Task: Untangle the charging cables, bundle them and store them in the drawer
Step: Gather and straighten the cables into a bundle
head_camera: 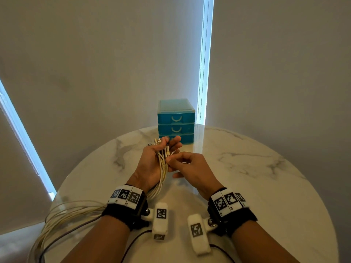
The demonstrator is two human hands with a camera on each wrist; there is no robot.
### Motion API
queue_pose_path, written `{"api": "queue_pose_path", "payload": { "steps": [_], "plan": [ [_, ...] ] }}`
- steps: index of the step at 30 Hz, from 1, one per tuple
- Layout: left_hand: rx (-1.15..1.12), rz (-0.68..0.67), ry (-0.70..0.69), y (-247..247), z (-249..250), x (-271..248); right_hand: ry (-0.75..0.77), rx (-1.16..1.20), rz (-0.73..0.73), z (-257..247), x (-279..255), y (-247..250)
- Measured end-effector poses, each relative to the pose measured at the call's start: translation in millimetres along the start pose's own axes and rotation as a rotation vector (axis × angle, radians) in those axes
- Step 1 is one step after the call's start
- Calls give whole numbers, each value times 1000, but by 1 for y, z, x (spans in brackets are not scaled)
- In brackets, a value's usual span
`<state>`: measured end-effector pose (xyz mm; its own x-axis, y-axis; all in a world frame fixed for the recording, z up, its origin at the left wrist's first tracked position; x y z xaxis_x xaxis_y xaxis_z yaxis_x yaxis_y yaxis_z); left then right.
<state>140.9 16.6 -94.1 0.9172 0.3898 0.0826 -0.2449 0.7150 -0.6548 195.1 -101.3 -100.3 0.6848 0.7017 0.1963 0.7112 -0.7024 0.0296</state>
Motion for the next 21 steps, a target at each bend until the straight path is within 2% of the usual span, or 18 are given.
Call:
{"api": "queue_pose_path", "payload": {
  "steps": [9,13,21],
  "plan": [
    [17,-101,-2,-10,10,-5,91,82,127,-6,-4,-2],
    [56,-78,6,-11,13,-7,130,89,225,-6,-2,3],
    [129,-52,22,-16,3,-3,199,0,210,-4,1,2]
  ]
}}
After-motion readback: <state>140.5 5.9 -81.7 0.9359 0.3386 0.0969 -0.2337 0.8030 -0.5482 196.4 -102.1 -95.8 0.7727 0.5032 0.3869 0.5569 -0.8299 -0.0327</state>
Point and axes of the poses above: each hand's wrist, its own x-axis towards the middle knuckle, its own y-axis out of the back of the hand, z = x × y, the point moved 6 cm from there along x, towards the middle knuckle, and after that the axes turned 2 degrees about x, right-handed, at the moved point
